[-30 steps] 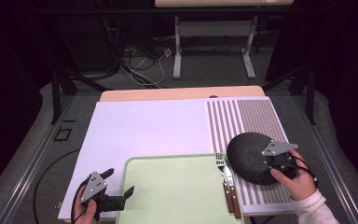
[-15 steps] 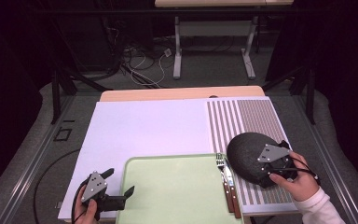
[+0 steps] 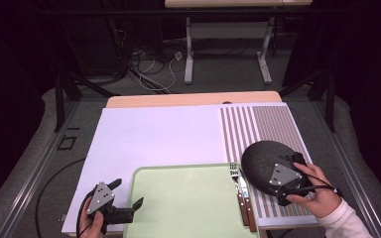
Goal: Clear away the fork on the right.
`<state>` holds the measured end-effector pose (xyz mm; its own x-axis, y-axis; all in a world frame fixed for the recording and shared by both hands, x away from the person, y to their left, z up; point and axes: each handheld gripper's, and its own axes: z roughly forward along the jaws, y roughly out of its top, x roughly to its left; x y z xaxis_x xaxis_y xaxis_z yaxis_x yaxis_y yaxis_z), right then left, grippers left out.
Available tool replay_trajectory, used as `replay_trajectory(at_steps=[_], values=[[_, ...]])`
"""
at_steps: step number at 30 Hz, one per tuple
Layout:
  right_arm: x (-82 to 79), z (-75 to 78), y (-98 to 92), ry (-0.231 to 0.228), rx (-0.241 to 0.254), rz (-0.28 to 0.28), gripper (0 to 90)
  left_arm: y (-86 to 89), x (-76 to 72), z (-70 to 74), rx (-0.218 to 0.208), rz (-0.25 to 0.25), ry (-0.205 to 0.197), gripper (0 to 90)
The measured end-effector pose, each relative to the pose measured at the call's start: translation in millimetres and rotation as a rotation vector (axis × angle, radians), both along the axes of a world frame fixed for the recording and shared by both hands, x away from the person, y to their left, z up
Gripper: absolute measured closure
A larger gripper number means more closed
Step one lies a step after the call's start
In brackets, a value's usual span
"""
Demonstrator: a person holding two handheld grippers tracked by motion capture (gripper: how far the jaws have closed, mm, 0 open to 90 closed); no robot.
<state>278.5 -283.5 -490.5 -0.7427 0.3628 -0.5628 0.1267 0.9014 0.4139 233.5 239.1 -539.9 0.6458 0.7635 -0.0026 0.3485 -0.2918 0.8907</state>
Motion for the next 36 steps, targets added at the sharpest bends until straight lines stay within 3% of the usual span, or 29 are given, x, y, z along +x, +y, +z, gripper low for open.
replay_trajectory(at_steps=[4, 8, 11, 12, 13, 14, 15, 17, 18, 19, 21, 26, 28, 36], values=[[-4.6, 0.2, 3.2, -0.013, -0.049, 0.031, 0.0, 0.2, 0.0, -0.1, -0.001, 0.0, 0.0, 2.8], [-8.2, -4.6, 5.5, -0.057, -0.089, 0.074, 0.0, 0.3, 0.0, 0.0, -0.003, 0.001, 0.0, 2.8], [-13.5, -4.5, 7.3, -0.03, -0.152, 0.068, 0.0, 0.4, -0.1, -0.1, -0.005, 0.002, 0.0, 2.8], [-14.4, -8.0, 7.3, -0.055, -0.129, 0.08, 0.0, 0.4, -0.1, 0.0, -0.004, 0.001, 0.0, 2.8], [-15.7, -8.3, 7.8, -0.045, -0.146, 0.084, 0.0, 0.4, -0.1, 0.0, -0.004, 0.001, -0.001, 2.8], [-15.7, -10.9, 7.8, -0.066, -0.14, 0.108, 0.0, 0.3, -0.1, 0.0, -0.004, 0.002, 0.0, 2.8], [-18.5, -10.6, 8.2, -0.051, -0.165, 0.092, 0.0, 0.3, -0.1, -0.1, -0.004, 0.001, 0.0, 2.8], [-19.7, -15.4, 8.0, -0.085, -0.141, 0.111, 0.0, 0.3, -0.1, -0.1, -0.005, 0.002, 0.0, 2.8], [-21.5, -15.7, 8.2, -0.067, -0.15, 0.102, 0.0, 0.4, 0.0, -0.1, -0.005, 0.002, 0.0, 2.8], [-21.7, -18.4, 7.5, -0.081, -0.13, 0.115, 0.0, 0.5, 0.1, 0.0, -0.004, 0.002, 0.0, 2.8], [-24.2, -18.8, 6.8, -0.077, -0.149, 0.111, 0.0, 0.6, 0.1, -0.1, -0.005, 0.003, 0.0, 2.8], [-29.9, -23.5, 4.0, -0.091, -0.142, 0.113, 0.0, 0.4, 0.0, -0.1, -0.005, 0.004, 0.0, 2.8], [-33.7, -23.2, 3.2, -0.072, -0.157, 0.085, 0.0, 0.4, -0.1, -0.1, -0.006, 0.004, 0.0, 2.8], [-41.1, -28.9, -2.6, -0.08, -0.14, 0.082, 0.0, 0.5, -0.1, -0.1, -0.004, 0.002, -0.001, 2.8]])
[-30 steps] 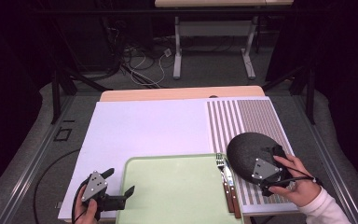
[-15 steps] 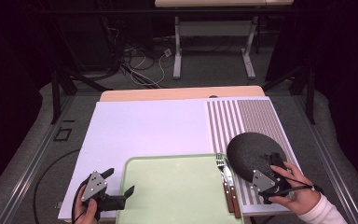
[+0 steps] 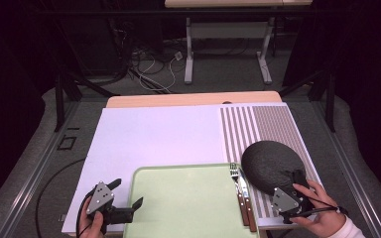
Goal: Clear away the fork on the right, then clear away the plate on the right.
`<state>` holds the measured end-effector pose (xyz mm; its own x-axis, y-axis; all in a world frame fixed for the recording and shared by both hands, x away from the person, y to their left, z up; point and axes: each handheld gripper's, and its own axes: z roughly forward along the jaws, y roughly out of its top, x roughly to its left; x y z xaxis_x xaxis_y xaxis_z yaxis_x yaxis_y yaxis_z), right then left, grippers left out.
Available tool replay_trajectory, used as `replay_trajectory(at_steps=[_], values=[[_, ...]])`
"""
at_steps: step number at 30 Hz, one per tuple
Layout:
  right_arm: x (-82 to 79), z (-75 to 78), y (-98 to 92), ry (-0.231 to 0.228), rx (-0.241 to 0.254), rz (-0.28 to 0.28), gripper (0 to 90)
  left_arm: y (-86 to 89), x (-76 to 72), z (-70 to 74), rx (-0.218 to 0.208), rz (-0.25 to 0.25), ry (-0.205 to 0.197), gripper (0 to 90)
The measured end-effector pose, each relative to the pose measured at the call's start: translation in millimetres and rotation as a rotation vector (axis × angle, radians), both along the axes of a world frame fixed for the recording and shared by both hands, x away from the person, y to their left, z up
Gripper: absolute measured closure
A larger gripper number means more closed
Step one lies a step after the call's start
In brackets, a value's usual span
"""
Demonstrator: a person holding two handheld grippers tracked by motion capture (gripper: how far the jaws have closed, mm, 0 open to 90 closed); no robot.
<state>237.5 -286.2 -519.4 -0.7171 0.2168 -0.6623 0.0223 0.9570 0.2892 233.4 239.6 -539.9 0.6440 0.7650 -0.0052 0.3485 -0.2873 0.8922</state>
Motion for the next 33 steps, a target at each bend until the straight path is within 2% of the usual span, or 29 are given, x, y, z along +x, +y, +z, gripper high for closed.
replay_trajectory(at_steps=[4, 6, 13, 14, 20, 23, 24, 25, 26, 28, 29, 31, 32, 33], values=[[0.3, -4.3, -2.8, -0.004, 0.008, -0.003, 0.0, -0.1, 0.0, 0.1, 0.003, -0.001, 0.0, 2.8], [1.1, -5.3, -3.6, -0.001, -0.009, 0.003, 0.0, 0.0, 0.0, 0.3, 0.008, -0.002, -0.003, 2.8], [2.1, -11.4, -5.3, 0.005, -0.013, -0.004, 0.0, -0.1, 0.0, 0.2, 0.005, -0.003, -0.002, 2.8], [2.5, -11.1, -5.3, 0.006, -0.028, 0.001, 0.0, -0.2, 0.1, 0.1, 0.004, -0.003, -0.001, 2.8], [4.5, -15.4, -4.8, -0.036, -0.073, 0.012, 0.0, -0.3, 0.2, -0.1, 0.004, -0.004, 0.001, 2.8], [8.1, -15.7, -4.9, -0.059, -0.12, 0.043, 0.0, -0.1, 0.1, 0.2, 0.01, -0.004, -0.004, 2.8], [6.7, -17.4, -5.4, -0.055, -0.111, 0.01, 0.0, -0.2, 0.1, 0.1, 0.006, -0.004, -0.001, 2.8], [8.1, -20.7, -6.2, -0.076, -0.079, 0.021, 0.0, -0.3, 0.2, 0.0, 0.005, -0.004, 0.0, 2.8], [10.8, -20.0, -6.6, -0.093, -0.104, 0.048, 0.0, -0.2, 0.3, 0.0, 0.005, -0.004, 0.0, 2.8], [12.4, -20.6, -7.8, -0.093, -0.123, 0.044, 0.0, -0.3, 0.2, 0.0, 0.005, -0.004, 0.0, 2.8], [14.3, -19.9, -7.8, -0.098, -0.147, 0.059, 0.0, -0.4, 0.1, 0.1, 0.006, -0.005, 0.0, 2.8], [13.5, -22.2, -8.1, -0.103, -0.147, 0.026, 0.0, -0.2, 0.1, 0.2, 0.012, -0.004, -0.002, 2.8], [15.2, -20.8, -7.4, -0.101, -0.182, 0.043, 0.0, -0.1, 0.1, 0.2, 0.013, -0.004, -0.002, 2.8], [14.7, -23.5, -7.5, -0.118, -0.157, 0.031, 0.0, -0.1, 0.0, 0.2, 0.012, -0.004, -0.003, 2.8]])
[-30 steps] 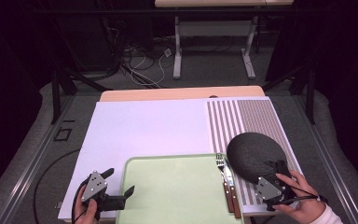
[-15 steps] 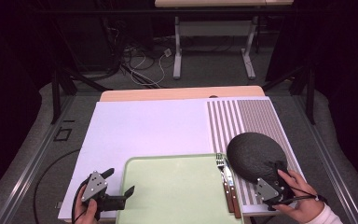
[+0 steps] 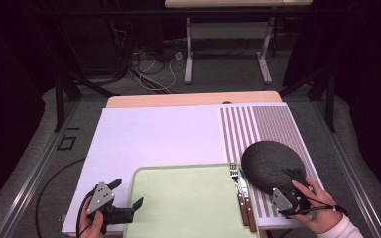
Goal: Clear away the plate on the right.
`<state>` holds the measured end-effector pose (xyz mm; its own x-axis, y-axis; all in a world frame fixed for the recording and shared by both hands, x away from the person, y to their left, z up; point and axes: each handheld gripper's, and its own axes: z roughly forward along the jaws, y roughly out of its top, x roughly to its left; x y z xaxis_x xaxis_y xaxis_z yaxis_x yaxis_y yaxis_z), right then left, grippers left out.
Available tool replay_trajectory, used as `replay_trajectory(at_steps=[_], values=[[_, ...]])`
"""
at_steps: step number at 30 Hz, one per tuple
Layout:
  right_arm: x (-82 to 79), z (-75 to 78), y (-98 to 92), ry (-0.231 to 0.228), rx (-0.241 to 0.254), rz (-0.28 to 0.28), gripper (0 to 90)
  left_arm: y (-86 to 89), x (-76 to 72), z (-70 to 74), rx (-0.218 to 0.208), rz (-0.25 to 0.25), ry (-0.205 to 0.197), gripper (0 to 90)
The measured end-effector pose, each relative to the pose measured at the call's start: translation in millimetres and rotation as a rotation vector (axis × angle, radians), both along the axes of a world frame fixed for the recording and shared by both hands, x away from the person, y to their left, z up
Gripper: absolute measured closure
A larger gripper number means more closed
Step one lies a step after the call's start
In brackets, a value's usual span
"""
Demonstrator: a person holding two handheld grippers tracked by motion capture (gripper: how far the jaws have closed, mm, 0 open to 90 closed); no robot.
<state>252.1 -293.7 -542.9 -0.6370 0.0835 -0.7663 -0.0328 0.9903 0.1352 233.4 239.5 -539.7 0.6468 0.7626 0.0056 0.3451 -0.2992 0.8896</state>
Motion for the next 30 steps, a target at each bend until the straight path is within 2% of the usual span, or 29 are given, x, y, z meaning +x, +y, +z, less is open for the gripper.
replay_trajectory(at_steps=[2, 6, 7, 8, 9, 10, 11, 12, 13, 15, 18, 20, 21, 25, 28, 29, 30], values=[[-0.5, -1.2, 1.4, -0.008, -0.005, -0.014, 0.0, -0.3, -0.1, -0.2, -0.007, 0.0, 0.003, 2.8], [1.1, -1.3, 5.1, -0.029, -0.026, -0.004, 0.0, -0.1, -0.1, 0.0, -0.002, 0.001, 0.0, 2.8], [0.2, -1.8, 5.9, -0.02, -0.023, -0.028, 0.0, -0.1, -0.1, 0.0, -0.002, 0.001, 0.0, 2.8], [2.3, -3.0, 6.2, -0.032, -0.015, -0.006, 0.0, -0.1, 0.0, 0.0, -0.002, 0.001, 0.0, 2.8], [2.8, -2.8, 7.0, -0.041, -0.025, -0.002, 0.0, -0.1, 0.0, 0.0, -0.001, 0.0, 0.0, 2.8], [2.5, -4.4, 7.8, -0.038, -0.008, -0.008, 0.0, -0.1, 0.0, -0.1, -0.002, 0.001, 0.0, 2.8], [3.6, -3.4, 8.7, -0.052, -0.034, 0.001, 0.0, -0.1, -0.1, 0.0, -0.002, 0.001, 0.0, 2.8], [4.8, -3.8, 9.4, -0.059, -0.034, 0.015, 0.0, -0.1, -0.1, -0.1, -0.003, 0.002, -0.001, 2.8], [4.2, -5.2, 10.5, -0.056, -0.023, -0.001, 0.0, -0.1, -0.1, -0.1, -0.003, 0.002, 0.0, 2.8], [5.2, -6.9, 11.5, -0.066, -0.025, 0.006, 0.0, -0.3, -0.1, -0.3, -0.007, 0.001, 0.003, 2.8], [7.7, -8.5, 12.8, -0.073, -0.045, 0.023, 0.0, -0.2, -0.1, -0.3, -0.006, 0.0, 0.003, 2.8], [6.2, -8.0, 14.2, -0.061, -0.063, -0.007, 0.0, -0.1, -0.2, -0.1, -0.003, 0.001, 0.0, 2.8], [8.3, -10.4, 13.4, -0.088, -0.036, 0.025, 0.0, 0.0, -0.2, -0.1, -0.001, 0.0, 0.0, 2.8], [7.9, -9.6, 13.3, -0.104, -0.045, -0.003, 0.0, -0.1, -0.2, -0.3, -0.009, 0.001, 0.003, 2.8], [9.1, -10.2, 13.6, -0.126, -0.044, 0.012, 0.0, -0.2, -0.1, -0.3, -0.008, 0.0, 0.003, 2.8], [9.8, -12.2, 13.4, -0.137, -0.018, 0.022, 0.0, -0.2, -0.2, -0.3, -0.008, 0.0, 0.003, 2.8], [9.7, -12.6, 13.6, -0.142, -0.025, 0.024, 0.0, -0.1, -0.2, -0.1, -0.003, 0.001, 0.0, 2.8]])
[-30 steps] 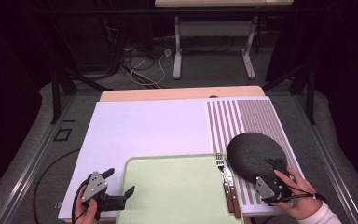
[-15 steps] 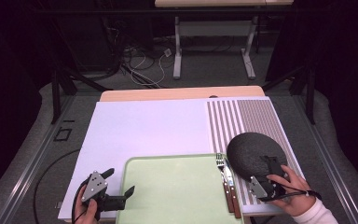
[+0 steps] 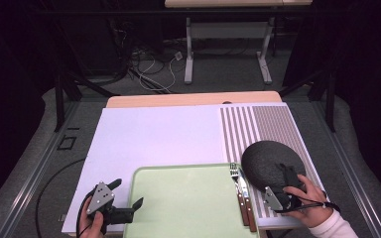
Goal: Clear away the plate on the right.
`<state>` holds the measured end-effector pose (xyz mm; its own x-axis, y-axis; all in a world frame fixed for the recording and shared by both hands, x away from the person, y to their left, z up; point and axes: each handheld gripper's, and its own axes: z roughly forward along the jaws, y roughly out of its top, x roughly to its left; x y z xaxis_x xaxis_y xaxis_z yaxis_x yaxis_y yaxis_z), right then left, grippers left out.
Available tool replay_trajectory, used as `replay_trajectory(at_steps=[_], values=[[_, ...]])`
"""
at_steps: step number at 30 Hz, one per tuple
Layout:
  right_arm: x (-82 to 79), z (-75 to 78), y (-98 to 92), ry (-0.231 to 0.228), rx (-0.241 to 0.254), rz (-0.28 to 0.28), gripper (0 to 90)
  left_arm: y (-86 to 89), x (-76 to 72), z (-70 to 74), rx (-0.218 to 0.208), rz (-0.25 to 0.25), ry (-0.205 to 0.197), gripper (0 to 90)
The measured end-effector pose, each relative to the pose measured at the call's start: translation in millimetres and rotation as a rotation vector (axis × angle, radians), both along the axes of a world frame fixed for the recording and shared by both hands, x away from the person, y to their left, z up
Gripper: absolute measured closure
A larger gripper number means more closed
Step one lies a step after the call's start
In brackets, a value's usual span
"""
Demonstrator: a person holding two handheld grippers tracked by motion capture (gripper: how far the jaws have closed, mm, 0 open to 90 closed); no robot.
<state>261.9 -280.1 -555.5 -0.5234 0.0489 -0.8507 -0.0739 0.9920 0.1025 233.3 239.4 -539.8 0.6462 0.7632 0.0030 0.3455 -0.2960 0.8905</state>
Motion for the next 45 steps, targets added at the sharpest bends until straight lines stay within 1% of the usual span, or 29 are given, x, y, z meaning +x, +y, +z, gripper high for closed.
replay_trajectory(at_steps=[2, 3, 4, 5, 8, 12, 13, 14, 15, 16, 17, 18, 19, 21, 23, 24, 25, 26, 27, 29, 31, 32, 34, 36, 37, 39, 42, 44, 45], values=[[0.9, -0.6, 0.8, 0.008, 0.003, 0.004, 0.0, 0.0, 0.0, 0.0, 0.0, 0.0, 0.001, 2.8], [-0.7, 0.8, 1.7, 0.011, -0.022, -0.025, 0.0, -0.3, 0.0, -0.2, -0.005, 0.0, 0.004, 2.8], [1.3, -1.3, 1.3, -0.003, -0.004, 0.0, 0.0, -0.2, 0.0, -0.2, -0.005, 0.0, 0.003, 2.8], [1.5, -1.5, 1.4, -0.005, -0.002, 0.003, 0.0, -0.1, 0.0, -0.2, -0.005, 0.0, 0.003, 2.8], [1.7, -1.4, 1.3, 0.0, -0.001, 0.005, 0.0, 0.0, 0.2, -0.2, -0.003, -0.001, 0.004, 2.8], [1.5, -0.9, 1.4, 0.003, -0.016, 0.004, 0.0, -0.3, 0.0, -0.2, -0.005, -0.001, 0.004, 2.8], [2.7, -1.2, 1.3, 0.002, -0.013, 0.019, 0.0, -0.2, 0.0, -0.2, -0.004, -0.001, 0.004, 2.8], [1.8, -1.9, 1.0, 0.004, -0.003, 0.008, 0.0, -0.1, 0.1, -0.2, -0.004, 0.0, 0.004, 2.8], [2.0, -1.5, 1.2, 0.0, -0.01, 0.013, 0.0, -0.1, 0.2, -0.3, -0.005, 0.0, 0.005, 2.8], [0.6, 0.0, 1.8, 0.011, -0.027, -0.004, 0.0, -0.1, 0.2, -0.3, -0.006, 0.0, 0.005, 2.8], [1.6, -1.6, 1.1, -0.004, -0.012, 0.019, 0.0, 0.0, 0.2, -0.3, -0.004, -0.001, 0.005, 2.9], [0.7, -0.5, 0.7, 0.005, -0.024, 0.02, 0.0, 0.0, 0.2, -0.3, -0.005, -0.001, 0.005, 2.8], [1.6, -1.5, 0.0, -0.003, -0.014, 0.041, 0.0, -0.1, 0.2, -0.3, -0.006, 0.0, 0.006, 2.8], [2.3, -1.7, -0.7, 0.003, -0.007, 0.047, 0.0, -0.1, 0.2, -0.4, -0.006, 0.001, 0.006, 2.8], [2.5, -1.3, -1.4, 0.003, -0.015, 0.055, 0.0, 0.0, 0.2, -0.3, -0.007, 0.001, 0.006, 2.8], [2.8, -1.6, -1.9, 0.003, -0.007, 0.06, 0.0, 0.0, 0.3, -0.3, -0.007, 0.001, 0.006, 2.8], [2.3, -3.0, -2.6, -0.01, 0.009, 0.061, 0.0, 0.0, 0.3, -0.4, -0.008, 0.001, 0.006, 2.8], [1.5, -0.6, -2.3, 0.011, -0.021, 0.049, 0.0, 0.0, 0.2, -0.4, -0.008, 0.001, 0.006, 2.8], [2.3, -2.3, -2.8, -0.003, -0.001, 0.07, 0.0, 0.0, 0.2, -0.4, -0.008, 0.001, 0.006, 2.8], [1.9, -2.7, -3.1, -0.019, -0.013, 0.083, 0.0, 0.0, 0.2, -0.3, -0.008, 0.002, 0.006, 2.8], [0.4, -3.2, -2.7, -0.02, -0.021, 0.073, 0.0, 0.0, 0.2, -0.4, -0.009, 0.002, 0.006, 2.8], [1.1, -4.4, -2.9, -0.034, -0.013, 0.09, 0.0, 0.0, 0.3, -0.4, -0.009, 0.002, 0.006, 2.8], [1.0, -6.0, -3.8, -0.059, -0.009, 0.103, 0.0, 0.0, 0.3, -0.4, -0.009, 0.002, 0.007, 2.8], [0.0, -7.8, -5.7, -0.061, 0.026, 0.084, 0.0, 0.1, 0.2, -0.4, -0.009, 0.001, 0.006, 2.8], [1.0, -6.7, -6.2, -0.062, 0.02, 0.095, 0.0, 0.1, 0.3, -0.4, -0.009, 0.001, 0.006, 2.8], [0.1, -7.4, -6.1, -0.063, 0.028, 0.088, 0.7, 0.1, 0.4, -0.5, -0.009, 0.002, 0.007, 2.8], [-0.2, -7.8, -6.0, -0.07, 0.021, 0.091, 1.0, 0.0, 0.4, -0.4, -0.008, 0.001, 0.007, 2.9], [-0.5, -8.4, -6.5, -0.069, 0.031, 0.091, 1.2, 0.0, 0.4, -0.5, -0.008, 0.002, 0.007, 2.8], [-1.2, -8.3, -6.5, -0.078, 0.026, 0.084, 1.4, 0.0, 0.5, -0.5, -0.008, 0.002, 0.007, 2.8]])
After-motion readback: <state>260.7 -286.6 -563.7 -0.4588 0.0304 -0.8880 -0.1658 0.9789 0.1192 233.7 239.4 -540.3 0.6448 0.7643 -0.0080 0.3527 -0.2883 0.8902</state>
